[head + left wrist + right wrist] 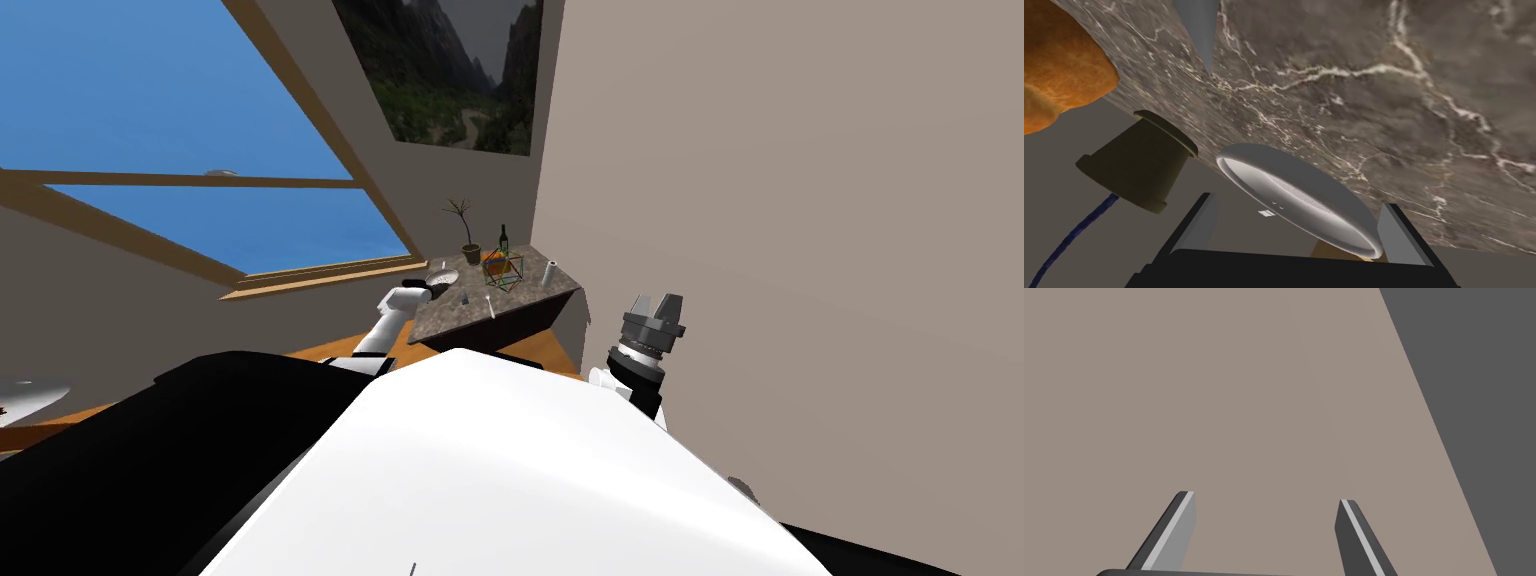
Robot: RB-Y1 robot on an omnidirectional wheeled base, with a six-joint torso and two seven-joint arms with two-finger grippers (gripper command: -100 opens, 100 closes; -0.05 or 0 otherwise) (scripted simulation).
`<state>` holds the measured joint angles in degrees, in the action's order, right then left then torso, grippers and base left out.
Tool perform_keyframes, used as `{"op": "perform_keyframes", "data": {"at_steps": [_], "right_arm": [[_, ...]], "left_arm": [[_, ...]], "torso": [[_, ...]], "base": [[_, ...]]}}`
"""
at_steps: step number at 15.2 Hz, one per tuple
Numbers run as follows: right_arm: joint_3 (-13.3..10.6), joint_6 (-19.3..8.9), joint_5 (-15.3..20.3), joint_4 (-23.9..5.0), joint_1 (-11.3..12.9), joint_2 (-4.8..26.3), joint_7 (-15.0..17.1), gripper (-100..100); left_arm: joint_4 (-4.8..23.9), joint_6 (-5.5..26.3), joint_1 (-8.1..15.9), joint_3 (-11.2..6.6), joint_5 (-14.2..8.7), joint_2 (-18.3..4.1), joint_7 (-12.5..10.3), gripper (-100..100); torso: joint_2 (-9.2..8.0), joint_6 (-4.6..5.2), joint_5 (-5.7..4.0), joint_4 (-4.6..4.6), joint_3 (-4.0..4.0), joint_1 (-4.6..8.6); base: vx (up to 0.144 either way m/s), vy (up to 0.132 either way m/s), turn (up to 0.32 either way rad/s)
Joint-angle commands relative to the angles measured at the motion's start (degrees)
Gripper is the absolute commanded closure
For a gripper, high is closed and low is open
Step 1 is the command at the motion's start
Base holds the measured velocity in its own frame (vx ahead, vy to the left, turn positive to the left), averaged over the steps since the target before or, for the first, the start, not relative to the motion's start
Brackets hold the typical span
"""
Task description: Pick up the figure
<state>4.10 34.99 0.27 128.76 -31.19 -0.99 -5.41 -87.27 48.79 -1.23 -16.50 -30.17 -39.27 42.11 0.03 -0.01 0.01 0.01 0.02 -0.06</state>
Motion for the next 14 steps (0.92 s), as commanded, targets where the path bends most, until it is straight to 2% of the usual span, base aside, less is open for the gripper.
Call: {"op": "perform_keyframes", "data": {"at_steps": [1,4,5,7,8,9,11,12,14], "right_arm": [[0.0,0.0,0.0,0.0,0.0,0.0,0.0,0],[0.0,0.0,0.0,0.0,0.0,0.0,0.0,0],[0.0,0.0,0.0,0.0,0.0,0.0,0.0,0],[0.0,0.0,0.0,0.0,0.0,0.0,0.0,0],[0.0,0.0,0.0,0.0,0.0,0.0,0.0,0],[0.0,0.0,0.0,0.0,0.0,0.0,0.0,0],[0.0,0.0,0.0,0.0,0.0,0.0,0.0,0],[0.0,0.0,0.0,0.0,0.0,0.0,0.0,0],[0.0,0.0,0.0,0.0,0.0,0.0,0.0,0]], "left_arm": [[2.6,2.9,1.5,-0.88,-1.4,-1.2,2.1,-100],[2.6,5.3,1.5,-0.88,-1.4,-1.2,2.1,-100],[4.7,7.1,2.8,-1.6,-2.5,-2.2,3.8,-100],[4.7,9.1,2.8,-1.6,-2.5,-2.2,3.8,-100],[4.7,9.1,2.8,-1.6,-2.5,-2.2,3.8,-100],[6.8,11.3,4.0,-2.3,-3.6,-3.1,5.5,-100],[6.8,12.8,4.0,-2.3,-3.6,-3.1,5.5,-100],[8.9,14.4,5.2,-2.98,-4.6,-4.0,7.0,-100],[8.9,16.4,5.2,-2.98,-4.6,-4.0,7.0,-100]], "torso": [[0.0,0.0,0.0,0.0,0.0,0.0],[-0.01,0.0,0.0,0.0,-0.01,-0.02],[0.0,-0.03,0.0,0.0,0.0,0.0],[0.01,0.04,-0.01,0.0,0.0,0.02],[0.0,-0.01,0.0,0.0,0.0,0.01],[0.0,-0.03,0.0,0.0,0.0,0.01],[0.01,0.03,-0.01,0.0,0.0,0.01],[0.01,0.0,0.0,0.0,0.0,0.01],[0.0,0.03,0.0,0.0,0.0,-0.01]], "base": [[-0.013,0.011,-0.219],[-0.011,0.014,-0.102],[-0.007,0.002,-0.196],[-0.009,0.01,-0.154],[-0.004,0.008,0.008],[-0.008,0.003,-0.167],[-0.007,0.011,-0.151],[-0.011,0.01,-0.229],[-0.012,0.016,-0.137]]}}
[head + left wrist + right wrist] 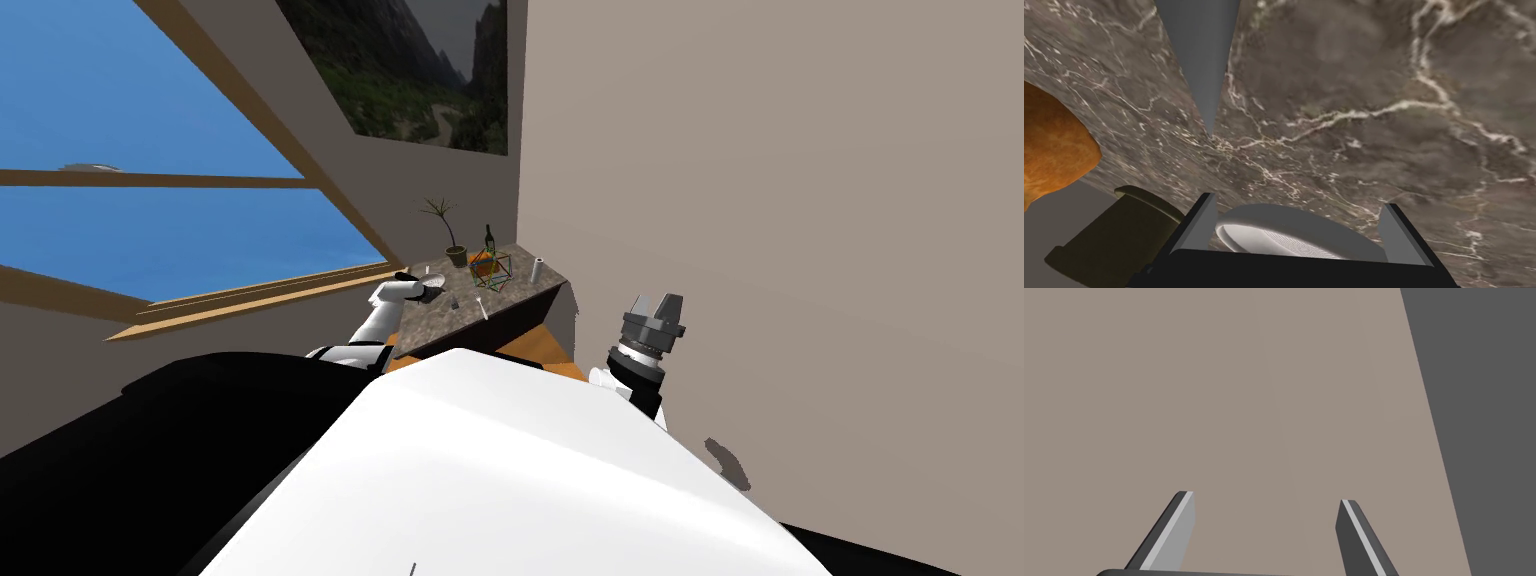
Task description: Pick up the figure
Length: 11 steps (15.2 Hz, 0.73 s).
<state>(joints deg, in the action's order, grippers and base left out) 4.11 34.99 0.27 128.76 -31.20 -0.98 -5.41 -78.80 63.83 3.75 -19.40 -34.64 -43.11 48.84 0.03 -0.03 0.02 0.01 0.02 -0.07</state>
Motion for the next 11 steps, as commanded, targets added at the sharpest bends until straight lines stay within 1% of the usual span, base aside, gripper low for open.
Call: {"op": "perform_keyframes", "data": {"at_steps": [1,3,4,6,7,9,10,11], "right_arm": [[0.0,0.0,0.0,0.0,0.0,0.0,0.0,0],[0.0,0.0,0.0,0.0,0.0,0.0,0.0,0],[0.0,0.0,0.0,0.0,0.0,0.0,0.0,0],[0.0,0.0,0.0,0.0,0.0,0.0,0.0,0],[0.0,0.0,0.0,0.0,0.0,0.0,0.0,0],[0.0,0.0,0.0,0.0,0.0,0.0,0.0,0],[0.0,0.0,0.0,0.0,0.0,0.0,0.0,0],[0.0,0.0,0.0,0.0,0.0,0.0,0.0,0]], "left_arm": [[2.4,2.9,1.3,-0.72,-1.1,-0.9,1.8,-100],[2.4,4.8,1.3,-0.72,-1.1,-0.9,1.8,-100],[4.2,6.2,2.4,-1.32,-2.1,-1.6,3.3,-100],[4.2,8.0,2.4,-1.32,-2.1,-1.6,3.3,-100],[6.0,9.4,3.4,-1.89,-3.0,-2.3,4.6,-100],[6.0,11.1,3.4,-1.89,-3.0,-2.3,4.6,-100],[7.6,12.9,4.3,-2.41,-3.8,-2.8,5.9,-100],[7.6,14.0,4.3,-2.41,-3.8,-2.8,5.9,-100]], "torso": [[0.0,0.0,0.0,0.0,0.0,0.0],[0.0,0.04,0.0,0.0,0.0,0.01],[0.01,0.01,0.0,0.0,0.01,0.01],[0.02,0.03,0.0,0.0,0.01,0.01],[0.02,0.0,0.0,0.0,0.01,0.01],[0.03,0.04,-0.01,0.0,0.01,0.02],[0.02,0.0,0.0,0.0,0.01,0.01],[0.02,0.04,0.0,0.0,0.01,0.02]], "base": [[-0.011,0.009,-0.152],[-0.009,0.011,-0.15],[-0.008,0.01,-0.186],[-0.006,0.013,-0.12],[-0.005,0.009,-0.164],[-0.006,0.012,-0.124],[-0.006,0.009,-0.138],[-0.008,0.012,-0.159]]}}
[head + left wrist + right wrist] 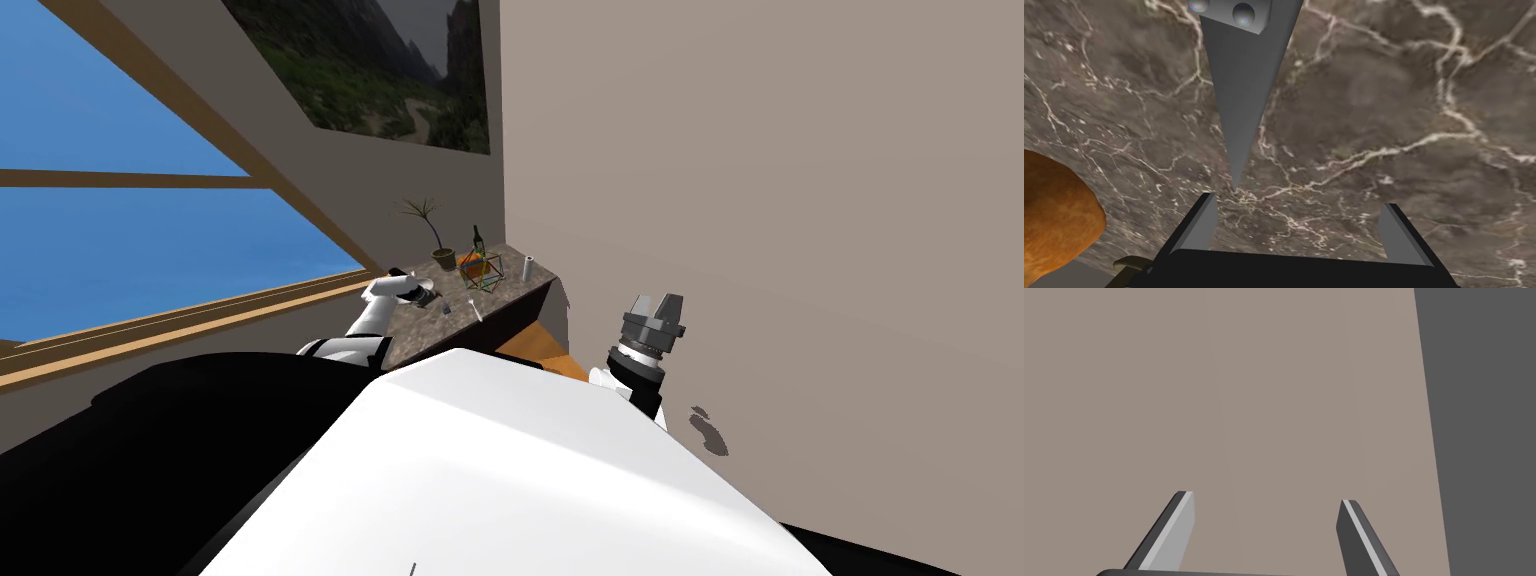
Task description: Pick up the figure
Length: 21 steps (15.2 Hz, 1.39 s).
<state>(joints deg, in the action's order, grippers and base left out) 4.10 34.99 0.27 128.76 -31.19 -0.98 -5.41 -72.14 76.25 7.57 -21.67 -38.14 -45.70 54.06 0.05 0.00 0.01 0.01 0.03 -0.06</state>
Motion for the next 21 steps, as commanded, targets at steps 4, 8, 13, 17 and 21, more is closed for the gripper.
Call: {"op": "perform_keyframes", "data": {"at_steps": [4,8,13,17,21], "right_arm": [[0.0,0.0,0.0,0.0,0.0,0.0,0.0,0],[0.0,0.0,0.0,0.0,0.0,0.0,0.0,0],[0.0,0.0,0.0,0.0,0.0,0.0,0.0,0],[0.0,0.0,0.0,0.0,0.0,0.0,0.0,0],[0.0,0.0,0.0,0.0,0.0,0.0,0.0,0]], "left_arm": [[3.9,6.3,2.1,-1.06,-1.8,-1.2,2.9,-100],[6.3,10.5,3.3,-1.76,-3.0,-1.9,4.7,-100],[8.7,14.6,4.5,-2.42,-4.1,-2.4,6.4,-100],[9.3,12.4,4.3,-1.57,-3.4,-1.1,5.9,-100],[9.6,11.6,4.2,-1.28,-3.1,-0.5,5.8,100]], "torso": [[0.0,-0.03,0.01,0.0,0.0,-0.02],[0.01,-0.01,0.0,0.0,0.01,-0.01],[0.02,-0.01,0.0,0.0,0.01,0.0],[0.0,-0.03,0.02,0.01,0.01,-0.02],[-0.02,-0.04,0.03,-0.01,-0.02,-0.08]], "base": [[-0.007,0.014,-0.142],[-0.005,0.013,-0.141],[-0.004,0.012,-0.116],[-0.008,0.017,-0.061],[-0.012,0.025,-0.029]]}}
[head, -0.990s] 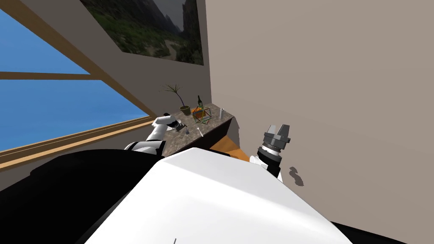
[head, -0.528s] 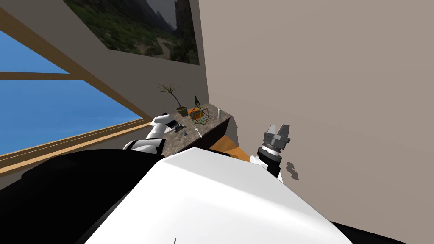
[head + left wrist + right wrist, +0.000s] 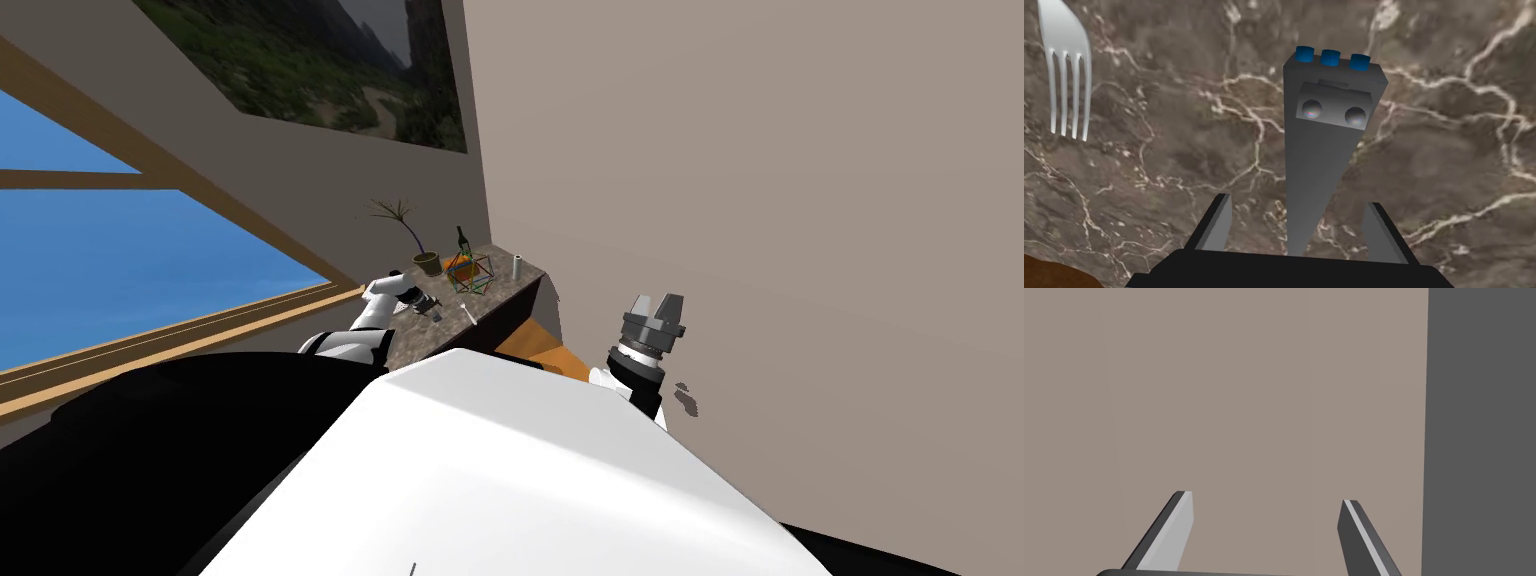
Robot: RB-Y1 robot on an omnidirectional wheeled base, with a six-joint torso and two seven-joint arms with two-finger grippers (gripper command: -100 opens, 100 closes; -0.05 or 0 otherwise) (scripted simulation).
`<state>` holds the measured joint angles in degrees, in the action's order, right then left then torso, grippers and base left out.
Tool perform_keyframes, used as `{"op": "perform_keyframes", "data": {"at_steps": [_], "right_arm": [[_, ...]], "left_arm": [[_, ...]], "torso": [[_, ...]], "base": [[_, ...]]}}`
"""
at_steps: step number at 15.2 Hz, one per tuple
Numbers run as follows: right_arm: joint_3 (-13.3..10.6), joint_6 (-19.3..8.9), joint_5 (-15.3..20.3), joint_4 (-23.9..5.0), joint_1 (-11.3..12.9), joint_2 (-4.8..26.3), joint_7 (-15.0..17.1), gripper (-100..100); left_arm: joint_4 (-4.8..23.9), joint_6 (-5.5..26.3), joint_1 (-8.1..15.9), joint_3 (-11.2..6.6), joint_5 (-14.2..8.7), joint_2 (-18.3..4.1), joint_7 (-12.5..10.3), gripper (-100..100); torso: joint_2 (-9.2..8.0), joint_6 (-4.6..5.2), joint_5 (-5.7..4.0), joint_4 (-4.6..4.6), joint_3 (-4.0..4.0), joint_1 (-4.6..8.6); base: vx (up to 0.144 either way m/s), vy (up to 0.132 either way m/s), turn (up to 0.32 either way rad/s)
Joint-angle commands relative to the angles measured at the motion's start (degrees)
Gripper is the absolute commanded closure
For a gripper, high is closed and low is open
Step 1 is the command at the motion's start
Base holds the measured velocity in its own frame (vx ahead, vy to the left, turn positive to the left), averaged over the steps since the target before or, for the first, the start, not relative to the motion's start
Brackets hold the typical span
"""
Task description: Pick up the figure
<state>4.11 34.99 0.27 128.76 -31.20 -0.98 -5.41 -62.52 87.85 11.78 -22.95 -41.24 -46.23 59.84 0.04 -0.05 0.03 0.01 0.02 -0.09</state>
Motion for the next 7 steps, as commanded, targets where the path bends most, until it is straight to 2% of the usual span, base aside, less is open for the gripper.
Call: {"op": "perform_keyframes", "data": {"at_steps": [1,4,5,6,7], "right_arm": [[0.0,0.0,0.0,0.0,0.0,0.0,0.0,0],[0.0,0.0,0.0,0.0,0.0,0.0,0.0,0],[0.0,0.0,0.0,0.0,0.0,0.0,0.0,0],[0.0,0.0,0.0,0.0,0.0,0.0,0.0,0],[0.0,0.0,0.0,0.0,0.0,0.0,0.0,0]], "left_arm": [[0.0,0.0,0.0,0.0,0.0,0.0,0.0,100],[0.0,0.0,0.0,0.02,0.0,0.0,0.0,100],[-0.7,1.9,0.2,-0.69,-0.6,-1.2,0.3,100],[-0.8,2.2,0.2,-0.83,-0.7,-1.4,0.4,100],[-1.5,1.5,-0.3,-0.6,-0.5,-0.7,-0.1,100]], "torso": [[0.0,0.0,0.0,0.0,0.0,0.0],[0.04,0.01,0.02,0.0,0.02,0.04],[0.04,0.01,0.01,0.0,0.02,0.05],[0.05,-0.03,-0.03,-0.01,0.02,0.1],[0.06,-0.04,-0.06,-0.02,0.01,0.18]], "base": [[0.0,0.0,0.0],[0.0,0.0,0.0],[0.01,-0.021,0.045],[0.018,-0.037,0.083],[0.012,-0.021,0.041]]}}
